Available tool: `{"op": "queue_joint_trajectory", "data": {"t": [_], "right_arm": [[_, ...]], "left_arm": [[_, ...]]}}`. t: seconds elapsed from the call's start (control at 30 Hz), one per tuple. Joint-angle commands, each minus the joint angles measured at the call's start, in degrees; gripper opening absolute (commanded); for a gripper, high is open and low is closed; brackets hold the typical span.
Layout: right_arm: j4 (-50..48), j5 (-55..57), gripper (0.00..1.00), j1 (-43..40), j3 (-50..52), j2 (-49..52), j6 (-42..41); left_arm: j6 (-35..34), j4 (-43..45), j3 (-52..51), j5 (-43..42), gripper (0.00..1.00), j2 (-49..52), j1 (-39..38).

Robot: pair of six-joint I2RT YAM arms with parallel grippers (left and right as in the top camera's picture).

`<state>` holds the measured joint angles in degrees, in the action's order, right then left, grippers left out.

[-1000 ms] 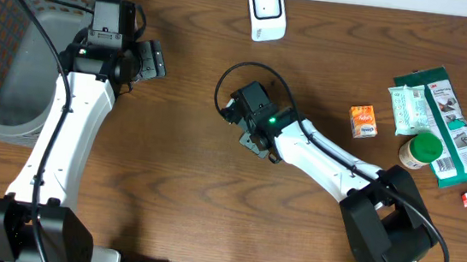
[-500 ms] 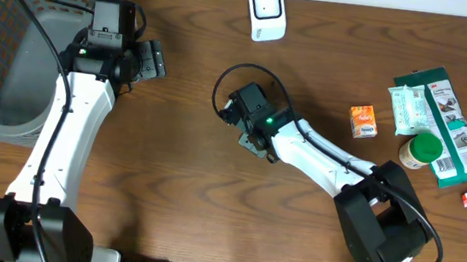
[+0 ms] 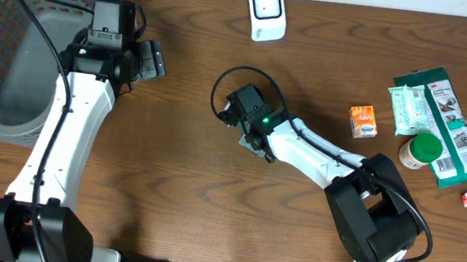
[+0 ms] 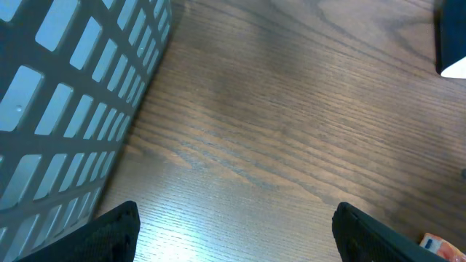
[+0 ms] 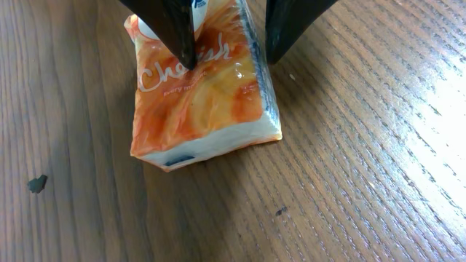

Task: Scan the item barcode

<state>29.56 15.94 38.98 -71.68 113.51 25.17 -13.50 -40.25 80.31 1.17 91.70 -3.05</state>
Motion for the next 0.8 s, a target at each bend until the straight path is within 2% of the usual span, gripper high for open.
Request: {"op": "queue_joint_trajectory", "data": {"t": [0.0, 0.33, 0.63, 0.77], "right_arm": [[1.7, -1.6, 0.28, 0.4, 0.6, 2.1, 0.2], [3.5, -3.6, 0.33, 0.4, 0.6, 2.1, 0.2], [1.6, -4.7, 0.3, 0.1, 1.8, 2.4, 0.2], [0.9, -4.7, 0.37, 0.1, 2.6, 2.8, 0.2]], "left_arm": [[-0.5, 0.0, 1.5, -0.5, 0.86, -1.1, 0.2], [-0.5, 0.0, 1.5, -0.5, 0.86, -1.1, 0.2], [-0.5, 0.0, 1.5, -0.5, 0.86, -1.1, 0.2], [-0.5, 0.0, 1.5, -0.5, 0.86, -1.1, 0.2]]}}
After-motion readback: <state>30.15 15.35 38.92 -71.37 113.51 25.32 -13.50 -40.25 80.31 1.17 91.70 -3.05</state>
